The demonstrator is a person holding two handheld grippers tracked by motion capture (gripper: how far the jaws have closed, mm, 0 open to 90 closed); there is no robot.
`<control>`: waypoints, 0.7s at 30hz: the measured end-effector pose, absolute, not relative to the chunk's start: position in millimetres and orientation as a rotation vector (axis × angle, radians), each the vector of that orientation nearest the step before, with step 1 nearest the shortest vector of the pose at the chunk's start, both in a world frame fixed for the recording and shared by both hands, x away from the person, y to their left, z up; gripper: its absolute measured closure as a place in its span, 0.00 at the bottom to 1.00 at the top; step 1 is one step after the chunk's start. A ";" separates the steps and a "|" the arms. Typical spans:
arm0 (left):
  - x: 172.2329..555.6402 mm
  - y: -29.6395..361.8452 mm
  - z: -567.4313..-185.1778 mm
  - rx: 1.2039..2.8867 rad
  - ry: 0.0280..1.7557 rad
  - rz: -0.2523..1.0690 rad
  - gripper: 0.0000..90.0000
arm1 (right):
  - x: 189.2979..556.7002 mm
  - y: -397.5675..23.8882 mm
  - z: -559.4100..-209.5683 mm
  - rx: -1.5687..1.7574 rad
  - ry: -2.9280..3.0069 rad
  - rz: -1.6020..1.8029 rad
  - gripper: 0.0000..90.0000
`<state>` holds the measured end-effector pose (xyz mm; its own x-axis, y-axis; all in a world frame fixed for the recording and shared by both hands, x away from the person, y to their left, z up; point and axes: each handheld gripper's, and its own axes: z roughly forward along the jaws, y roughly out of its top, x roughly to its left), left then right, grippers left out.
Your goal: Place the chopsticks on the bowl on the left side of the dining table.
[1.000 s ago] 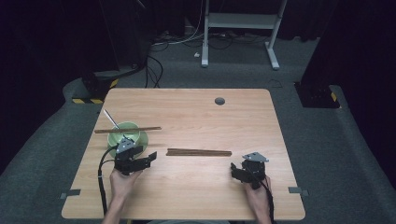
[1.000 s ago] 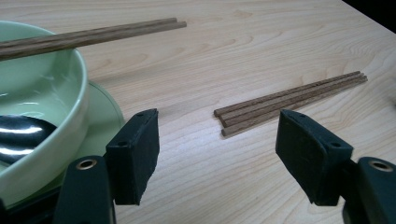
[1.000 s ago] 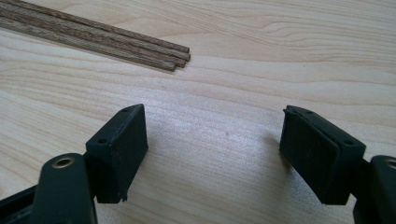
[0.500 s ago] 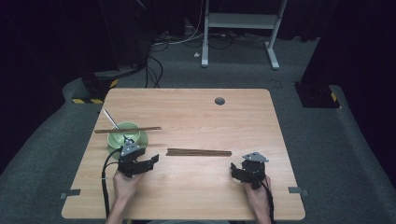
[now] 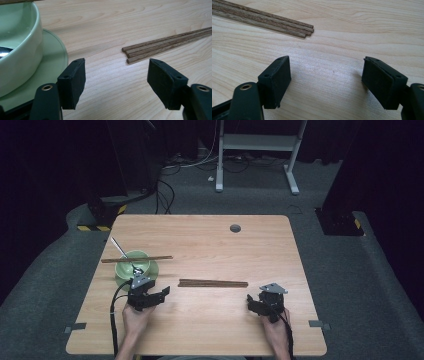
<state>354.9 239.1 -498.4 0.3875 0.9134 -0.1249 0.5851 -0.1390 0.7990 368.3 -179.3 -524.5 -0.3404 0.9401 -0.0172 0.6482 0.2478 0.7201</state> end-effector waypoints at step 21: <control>359.7 243.3 -520.1 1.865 1.369 0.608 0.36 | 368.3 -179.3 -524.5 1.446 2.076 0.868 0.25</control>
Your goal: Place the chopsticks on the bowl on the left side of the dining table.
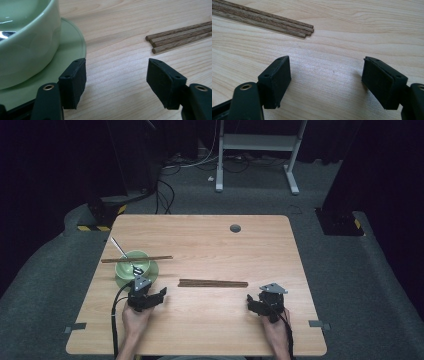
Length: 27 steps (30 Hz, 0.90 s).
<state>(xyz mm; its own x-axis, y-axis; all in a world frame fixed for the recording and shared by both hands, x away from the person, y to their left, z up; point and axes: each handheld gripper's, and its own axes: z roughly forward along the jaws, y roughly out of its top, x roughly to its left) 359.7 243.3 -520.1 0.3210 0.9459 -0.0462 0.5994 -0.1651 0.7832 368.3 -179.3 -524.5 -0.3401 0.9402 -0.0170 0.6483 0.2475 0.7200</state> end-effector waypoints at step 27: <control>362.7 242.2 -527.6 1.907 1.430 0.637 0.32 | 368.2 -179.4 -524.5 1.446 2.077 0.868 0.25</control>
